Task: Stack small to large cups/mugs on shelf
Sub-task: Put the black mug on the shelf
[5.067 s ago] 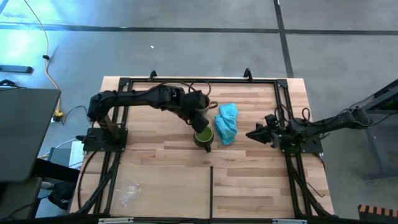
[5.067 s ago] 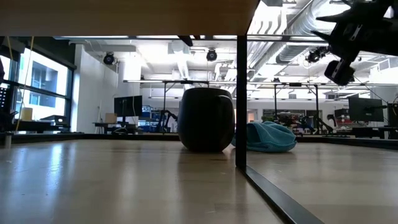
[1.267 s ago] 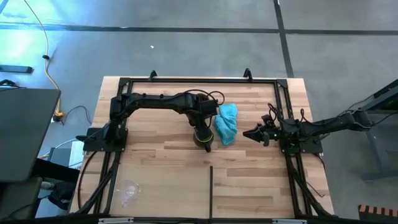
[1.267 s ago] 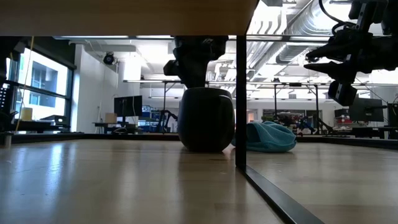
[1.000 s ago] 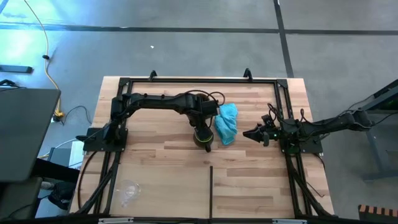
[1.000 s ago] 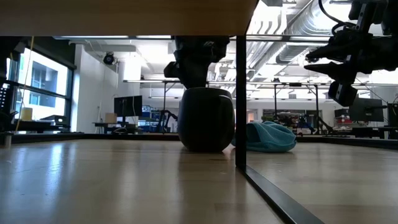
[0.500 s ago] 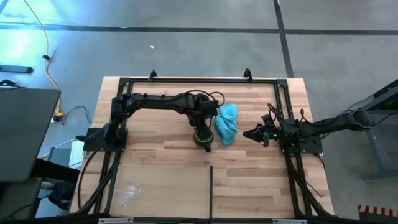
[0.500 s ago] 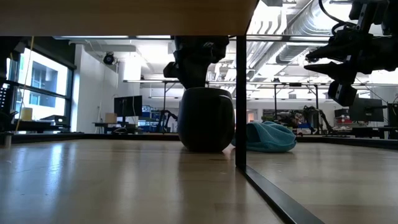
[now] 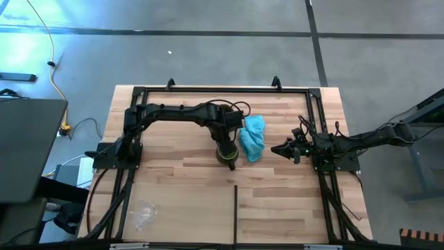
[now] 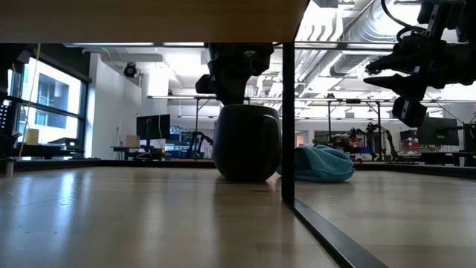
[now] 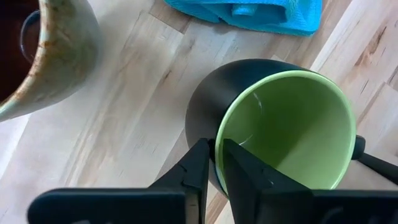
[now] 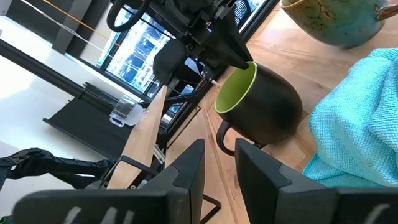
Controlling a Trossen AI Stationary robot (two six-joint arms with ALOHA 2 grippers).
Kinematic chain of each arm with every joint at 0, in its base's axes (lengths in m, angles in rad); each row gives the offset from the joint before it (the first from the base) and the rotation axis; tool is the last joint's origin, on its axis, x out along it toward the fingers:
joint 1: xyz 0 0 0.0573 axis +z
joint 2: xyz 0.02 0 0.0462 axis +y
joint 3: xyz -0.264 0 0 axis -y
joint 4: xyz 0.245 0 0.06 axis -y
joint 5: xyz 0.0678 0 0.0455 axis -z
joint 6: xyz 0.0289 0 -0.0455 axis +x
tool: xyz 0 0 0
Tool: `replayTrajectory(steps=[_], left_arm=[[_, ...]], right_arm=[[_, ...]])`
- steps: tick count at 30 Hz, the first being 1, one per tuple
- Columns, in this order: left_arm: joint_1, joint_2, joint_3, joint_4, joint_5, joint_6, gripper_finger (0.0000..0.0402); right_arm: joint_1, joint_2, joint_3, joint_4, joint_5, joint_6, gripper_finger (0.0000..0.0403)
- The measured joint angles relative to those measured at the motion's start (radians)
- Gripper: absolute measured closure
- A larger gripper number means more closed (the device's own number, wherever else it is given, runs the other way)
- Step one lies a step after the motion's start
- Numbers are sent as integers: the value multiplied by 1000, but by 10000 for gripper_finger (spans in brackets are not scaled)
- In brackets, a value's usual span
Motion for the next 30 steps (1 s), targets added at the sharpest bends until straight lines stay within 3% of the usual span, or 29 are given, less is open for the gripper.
replayTrajectory(steps=[30], left_arm=[[-2, 0, 0, 12, -44, 20, 366]], right_arm=[[0, 0, 0, -1, 0, -23, 322]])
